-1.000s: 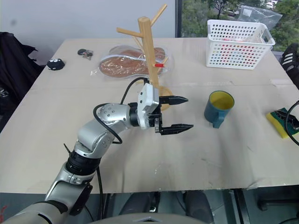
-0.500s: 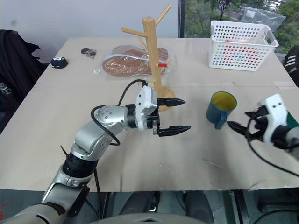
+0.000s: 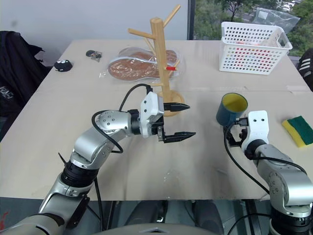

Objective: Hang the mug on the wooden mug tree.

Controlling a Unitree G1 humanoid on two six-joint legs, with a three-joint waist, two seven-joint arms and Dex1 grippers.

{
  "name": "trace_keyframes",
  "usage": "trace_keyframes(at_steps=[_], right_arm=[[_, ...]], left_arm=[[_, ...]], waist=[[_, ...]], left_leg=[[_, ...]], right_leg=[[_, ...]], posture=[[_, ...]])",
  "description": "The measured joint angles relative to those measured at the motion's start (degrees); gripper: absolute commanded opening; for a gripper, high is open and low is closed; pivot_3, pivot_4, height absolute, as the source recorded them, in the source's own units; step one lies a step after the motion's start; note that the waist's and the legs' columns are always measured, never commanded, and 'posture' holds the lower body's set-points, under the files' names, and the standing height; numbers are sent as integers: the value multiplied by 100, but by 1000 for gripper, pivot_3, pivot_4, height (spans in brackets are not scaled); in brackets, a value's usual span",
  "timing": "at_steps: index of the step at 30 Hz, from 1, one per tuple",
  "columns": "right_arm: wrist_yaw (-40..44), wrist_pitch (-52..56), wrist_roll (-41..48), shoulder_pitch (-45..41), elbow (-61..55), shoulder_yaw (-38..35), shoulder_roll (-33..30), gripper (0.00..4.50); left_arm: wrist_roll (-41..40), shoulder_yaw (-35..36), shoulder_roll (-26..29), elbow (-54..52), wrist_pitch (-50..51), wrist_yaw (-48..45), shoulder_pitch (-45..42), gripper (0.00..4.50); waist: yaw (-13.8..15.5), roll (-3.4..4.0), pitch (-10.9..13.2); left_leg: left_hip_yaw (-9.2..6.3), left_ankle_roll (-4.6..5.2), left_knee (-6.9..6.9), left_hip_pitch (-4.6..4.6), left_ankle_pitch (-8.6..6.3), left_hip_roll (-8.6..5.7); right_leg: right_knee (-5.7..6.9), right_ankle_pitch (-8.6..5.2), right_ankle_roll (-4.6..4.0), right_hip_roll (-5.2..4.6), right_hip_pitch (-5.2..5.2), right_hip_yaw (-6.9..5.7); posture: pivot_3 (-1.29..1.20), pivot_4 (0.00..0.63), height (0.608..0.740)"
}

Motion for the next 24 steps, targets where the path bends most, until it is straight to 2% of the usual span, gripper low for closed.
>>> trace_keyframes(at_steps=[7,17,24], right_arm=[[-830,-92,-596,-163,-94,373,798,4413],[-1372,-257,-1367,-222,27,525,1052,4413],[-1431,-260,-1630,-344,179,513,1205,4413]], left_arm=[[101,-12,-65,0,-11,2,83,4386],[100,-7,-38,-77,65,0,103,4386],[101,-5,-37,-79,107,1,102,4386]], waist=[[-15,2,-1],[-35,3,-1],[-130,3,-1]], left_leg=[[0,0,0,2,0,1],[-1,0,-2,1,0,0],[-2,0,-2,2,0,0]], right_leg=[[1,0,-1,3,0,-1],[1,0,-1,4,-1,-2],[1,0,-1,4,-1,-2]], posture=[[0,150,740],[0,150,740],[0,150,740]])
